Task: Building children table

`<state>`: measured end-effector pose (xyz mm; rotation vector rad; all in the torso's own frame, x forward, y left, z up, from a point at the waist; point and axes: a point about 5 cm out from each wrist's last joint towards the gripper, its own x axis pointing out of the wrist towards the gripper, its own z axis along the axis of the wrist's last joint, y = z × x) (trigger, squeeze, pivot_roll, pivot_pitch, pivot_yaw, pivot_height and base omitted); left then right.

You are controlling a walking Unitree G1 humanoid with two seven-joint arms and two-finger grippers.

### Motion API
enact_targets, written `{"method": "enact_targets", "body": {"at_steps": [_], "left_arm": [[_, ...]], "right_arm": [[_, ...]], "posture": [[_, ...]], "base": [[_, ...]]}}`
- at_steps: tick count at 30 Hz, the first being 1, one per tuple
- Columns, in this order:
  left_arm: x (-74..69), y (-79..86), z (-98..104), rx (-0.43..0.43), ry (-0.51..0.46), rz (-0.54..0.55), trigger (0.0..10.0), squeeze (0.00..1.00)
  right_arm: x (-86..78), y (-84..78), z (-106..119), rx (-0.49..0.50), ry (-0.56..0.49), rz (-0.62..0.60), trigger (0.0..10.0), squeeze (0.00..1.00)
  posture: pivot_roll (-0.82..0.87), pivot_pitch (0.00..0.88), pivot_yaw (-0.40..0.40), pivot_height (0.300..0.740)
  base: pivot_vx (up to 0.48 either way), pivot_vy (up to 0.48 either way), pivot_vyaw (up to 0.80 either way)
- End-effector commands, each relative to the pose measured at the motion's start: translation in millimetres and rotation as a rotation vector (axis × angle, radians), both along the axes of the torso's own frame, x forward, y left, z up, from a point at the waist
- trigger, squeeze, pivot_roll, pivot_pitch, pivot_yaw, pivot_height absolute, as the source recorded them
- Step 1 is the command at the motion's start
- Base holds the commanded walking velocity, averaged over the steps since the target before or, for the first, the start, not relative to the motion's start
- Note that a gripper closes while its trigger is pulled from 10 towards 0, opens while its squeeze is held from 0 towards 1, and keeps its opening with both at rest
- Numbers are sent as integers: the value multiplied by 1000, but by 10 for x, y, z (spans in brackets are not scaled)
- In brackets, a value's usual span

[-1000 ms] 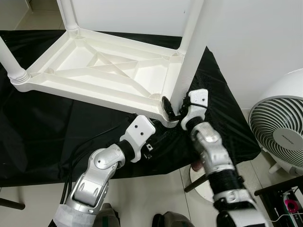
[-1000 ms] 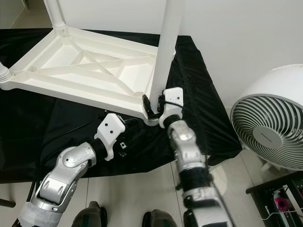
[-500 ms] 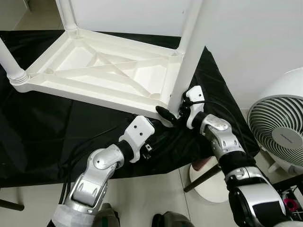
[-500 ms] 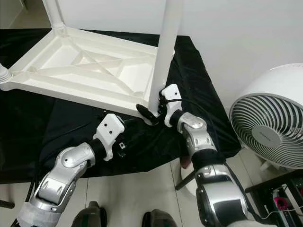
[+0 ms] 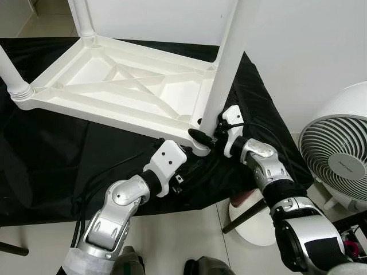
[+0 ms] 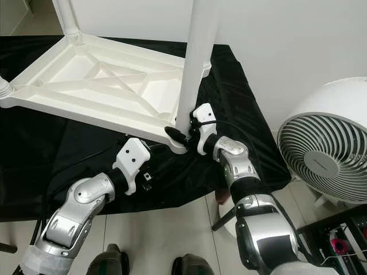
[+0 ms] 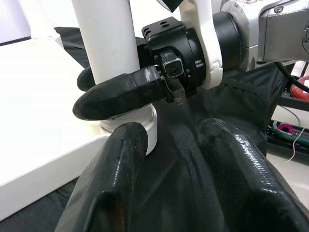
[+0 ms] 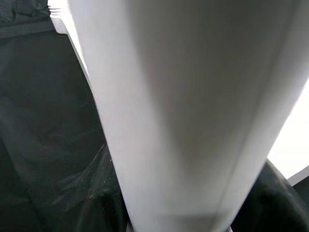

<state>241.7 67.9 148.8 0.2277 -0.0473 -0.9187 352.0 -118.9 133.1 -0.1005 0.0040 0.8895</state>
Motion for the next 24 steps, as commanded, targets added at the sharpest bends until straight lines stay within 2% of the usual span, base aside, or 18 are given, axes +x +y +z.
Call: {"method": "enact_targets", "body": {"at_steps": [1, 2, 3, 4, 5, 10, 13, 15, 16, 19, 22, 24], "left_arm": [[-2, 2, -10, 1, -1, 45, 10000, 0], [-4, -2, -11, 1, 0, 42, 10000, 0], [-7, -6, -13, 2, 0, 40, 10000, 0], [-7, -6, -13, 2, 0, 40, 10000, 0], [-10, -8, -16, 1, 2, 37, 10000, 0], [-27, -13, -32, 0, 9, 31, 10000, 0], [-31, -15, -35, 1, 10, 29, 10000, 0], [-38, -23, -45, 2, 13, 23, 10000, 0], [-38, -23, -45, 2, 13, 23, 10000, 0], [-33, -30, -47, 4, 13, 17, 10000, 0], [-32, -31, -48, 4, 13, 17, 10000, 0], [-34, -37, -47, 3, 13, 14, 10000, 0]], "right_arm": [[-32, 10, -70, 6, 29, 21, 0, 0], [-32, -16, -75, 12, 20, -31, 0, 0], [-35, -34, -79, 23, 7, -83, 4627, 0], [-35, -34, -79, 23, 7, -83, 4627, 0], [-45, -45, -89, 29, -4, -138, 10000, 0], [-153, -2, -128, 73, -33, -277, 10000, 0], [-179, 9, -138, 68, -43, -320, 10000, 0], [-227, 12, -195, 46, -44, -467, 10000, 0], [-227, 12, -195, 46, -44, -467, 10000, 0], [-337, 71, -235, 52, -58, -688, 10000, 0], [-352, 87, -236, 53, -63, -705, 10000, 0], [-388, 173, -237, 88, -42, -700, 10000, 0]], "posture": [[70, 18, -70, 740], [68, 17, -71, 740], [64, 18, -72, 740], [64, 18, -72, 740], [63, 18, -72, 740], [55, 19, -70, 740], [54, 19, -70, 740], [51, 17, -68, 740], [51, 17, -68, 740], [48, 11, -67, 740], [48, 11, -67, 740], [47, 8, -65, 740]], "base": [[0, 0, 0], [0, 0, 0], [0, 0, 0], [0, 0, 0], [0, 0, 0], [0, 0, 0], [0, 0, 0], [0, 0, 0], [0, 0, 0], [0, 0, 0], [0, 0, 0], [0, 0, 0]]}}
